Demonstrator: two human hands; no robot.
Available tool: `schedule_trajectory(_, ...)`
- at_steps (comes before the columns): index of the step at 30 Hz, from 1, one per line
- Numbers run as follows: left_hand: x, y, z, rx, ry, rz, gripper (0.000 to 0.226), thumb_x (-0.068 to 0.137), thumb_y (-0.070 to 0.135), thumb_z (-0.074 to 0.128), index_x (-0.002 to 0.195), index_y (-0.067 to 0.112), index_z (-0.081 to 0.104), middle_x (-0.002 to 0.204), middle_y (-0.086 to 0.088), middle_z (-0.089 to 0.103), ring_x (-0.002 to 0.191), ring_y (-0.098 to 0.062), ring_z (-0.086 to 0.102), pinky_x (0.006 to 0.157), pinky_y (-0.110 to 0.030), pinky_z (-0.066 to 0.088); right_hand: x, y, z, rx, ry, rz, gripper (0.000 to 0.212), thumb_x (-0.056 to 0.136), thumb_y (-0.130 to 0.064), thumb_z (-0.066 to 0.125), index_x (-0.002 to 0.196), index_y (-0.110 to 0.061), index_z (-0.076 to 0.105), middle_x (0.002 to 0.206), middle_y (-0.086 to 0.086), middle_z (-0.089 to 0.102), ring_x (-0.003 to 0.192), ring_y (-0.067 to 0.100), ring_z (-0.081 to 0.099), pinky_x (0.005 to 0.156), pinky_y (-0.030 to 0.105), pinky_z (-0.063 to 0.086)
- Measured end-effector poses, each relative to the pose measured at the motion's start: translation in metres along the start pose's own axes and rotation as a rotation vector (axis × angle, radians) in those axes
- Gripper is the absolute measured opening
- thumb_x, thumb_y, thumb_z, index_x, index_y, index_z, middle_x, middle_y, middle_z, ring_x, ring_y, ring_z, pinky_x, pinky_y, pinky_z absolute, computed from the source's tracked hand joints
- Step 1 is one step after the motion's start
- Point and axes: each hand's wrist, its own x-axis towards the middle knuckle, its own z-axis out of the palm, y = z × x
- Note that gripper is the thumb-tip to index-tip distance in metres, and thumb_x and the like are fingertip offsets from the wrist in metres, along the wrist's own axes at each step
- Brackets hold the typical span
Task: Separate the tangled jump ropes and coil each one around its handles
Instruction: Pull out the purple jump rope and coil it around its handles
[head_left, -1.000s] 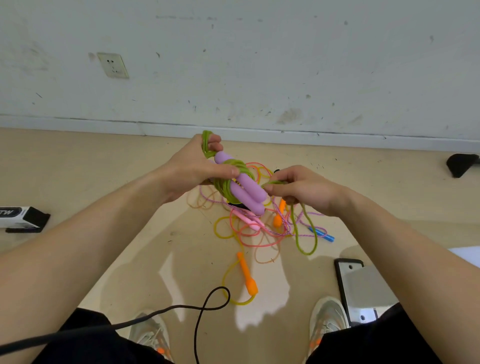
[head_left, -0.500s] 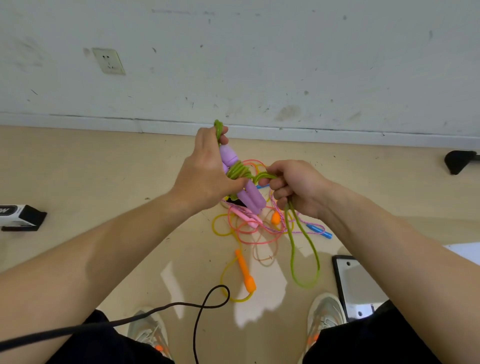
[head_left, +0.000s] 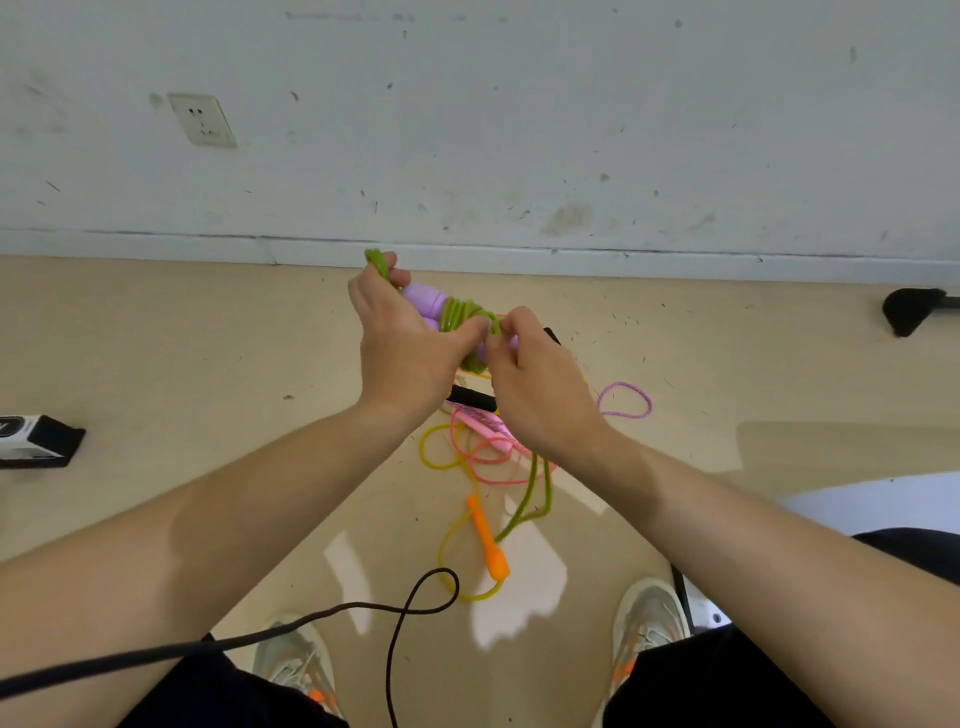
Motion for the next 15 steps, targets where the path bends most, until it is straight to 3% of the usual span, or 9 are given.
schedule_trajectory(3, -0.004, -0.001, 0.007, -0.111, -0.012, -0.147, 0.087, 0.071, 0.026, 0.087, 0.136, 0.009, 0.032, 0.125, -0.001, 0.033, 0.114, -0.011, 0.044, 0.084, 0.000, 0.034, -0.001, 0.001, 0.000, -0.139, 0.010, -0.097, 0.017, 0.105, -0.025, 0.036, 0.094, -0.013, 0.037, 0.073, -0.001, 0.049, 0.059, 0.011, 0.044, 0.050, 0.027, 0.030)
schedule_trajectory(5, -0.001, -0.003, 0.009, -0.194, -0.017, -0.258, 0.088, 0.067, 0.034, 0.088, 0.132, 0.013, 0.032, 0.126, -0.001, 0.032, 0.120, -0.015, 0.046, 0.098, -0.024, 0.046, -0.004, 0.001, 0.003, -0.191, 0.002, -0.171, 0.015, 0.106, -0.025, 0.036, 0.094, -0.016, 0.035, 0.068, 0.000, 0.048, 0.056, 0.015, 0.043, 0.050, 0.035, 0.031)
schedule_trajectory(7, 0.005, -0.008, 0.009, -0.266, 0.000, -0.323, 0.089, 0.058, 0.045, 0.084, 0.124, 0.019, 0.031, 0.126, -0.001, 0.032, 0.121, -0.017, 0.047, 0.098, -0.042, 0.052, -0.008, 0.001, 0.008, -0.201, 0.022, -0.258, 0.014, 0.106, -0.021, 0.036, 0.093, -0.019, 0.039, 0.066, -0.005, 0.042, 0.054, 0.008, 0.038, 0.047, 0.028, 0.025)
schedule_trajectory(9, 0.011, -0.009, 0.007, -0.299, 0.015, -0.351, 0.090, 0.052, 0.050, 0.083, 0.120, 0.021, 0.031, 0.126, 0.000, 0.034, 0.121, -0.018, 0.049, 0.096, -0.046, 0.053, -0.009, 0.001, 0.010, -0.211, 0.072, -0.304, 0.016, 0.105, -0.014, 0.038, 0.095, -0.015, 0.050, 0.068, -0.009, 0.036, 0.053, 0.003, 0.033, 0.046, 0.018, 0.025)
schedule_trajectory(11, 0.014, -0.010, 0.006, -0.324, 0.007, -0.389, 0.094, 0.048, 0.052, 0.084, 0.119, 0.021, 0.031, 0.127, 0.001, 0.035, 0.119, -0.020, 0.053, 0.094, -0.046, 0.054, -0.009, 0.003, 0.010, -0.327, 0.056, -0.303, 0.015, 0.101, -0.008, 0.041, 0.104, -0.011, 0.055, 0.067, -0.012, 0.033, 0.052, 0.006, 0.032, 0.043, 0.020, 0.019)
schedule_trajectory(15, 0.013, -0.008, 0.003, -0.388, -0.028, -0.480, 0.097, 0.047, 0.047, 0.088, 0.121, 0.019, 0.031, 0.131, -0.002, 0.036, 0.118, -0.025, 0.057, 0.086, -0.046, 0.059, -0.009, 0.006, 0.011, -0.663, 0.055, -0.347, 0.029, 0.080, 0.001, 0.060, 0.109, -0.006, 0.058, 0.073, 0.003, 0.052, 0.053, 0.021, 0.028, 0.042, 0.026, 0.006)
